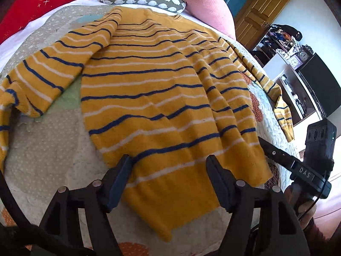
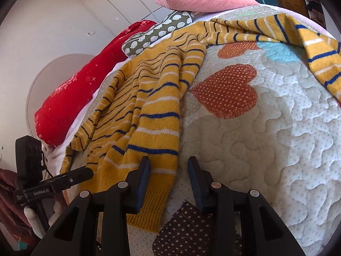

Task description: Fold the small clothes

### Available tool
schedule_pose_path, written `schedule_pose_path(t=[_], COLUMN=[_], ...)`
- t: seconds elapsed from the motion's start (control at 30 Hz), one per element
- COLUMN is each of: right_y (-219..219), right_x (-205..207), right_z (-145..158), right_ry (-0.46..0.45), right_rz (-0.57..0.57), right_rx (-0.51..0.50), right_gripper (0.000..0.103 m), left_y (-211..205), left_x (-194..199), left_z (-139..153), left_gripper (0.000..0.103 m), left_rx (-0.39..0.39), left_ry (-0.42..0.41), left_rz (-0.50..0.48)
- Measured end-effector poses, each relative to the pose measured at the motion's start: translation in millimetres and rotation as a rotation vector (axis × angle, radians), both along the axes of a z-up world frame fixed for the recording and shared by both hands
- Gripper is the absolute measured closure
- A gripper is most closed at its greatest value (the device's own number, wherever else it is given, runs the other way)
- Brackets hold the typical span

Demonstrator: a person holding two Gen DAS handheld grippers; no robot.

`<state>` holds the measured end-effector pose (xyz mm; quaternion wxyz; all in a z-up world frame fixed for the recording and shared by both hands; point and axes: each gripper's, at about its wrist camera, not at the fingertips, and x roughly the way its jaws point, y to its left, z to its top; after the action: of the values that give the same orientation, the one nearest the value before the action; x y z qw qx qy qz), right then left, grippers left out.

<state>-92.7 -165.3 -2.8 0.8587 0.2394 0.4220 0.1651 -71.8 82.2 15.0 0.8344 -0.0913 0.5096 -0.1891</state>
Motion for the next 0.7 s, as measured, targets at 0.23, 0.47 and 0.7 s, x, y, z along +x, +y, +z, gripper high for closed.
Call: schedule_pose_path(t=[0.23,0.47,0.7], right_y=[10.8,-33.9,-9.9], right_x=[1.7,-45.5,-73.7], right_z=[9.2,85.6,92.5], right_ry=[-0.011,-0.207,-0.234], right_rz=[0.088,-0.029,0.179], right_rx=[0.165,-0.013,-0.079], right_gripper=[0.093,0.100,0.098], left_y=[-21.4,-28.8,21.9], left_x=[-6.8,-38.7,-40.6], left_z=[35.1,90.4,50.4], left_gripper=[0.101,0.102,0.100], left_rx=[0.036,0.028,0.024], left_ry=[-0.037,-0.187,-0.058], left_rz=[0.042,0.049,0.176])
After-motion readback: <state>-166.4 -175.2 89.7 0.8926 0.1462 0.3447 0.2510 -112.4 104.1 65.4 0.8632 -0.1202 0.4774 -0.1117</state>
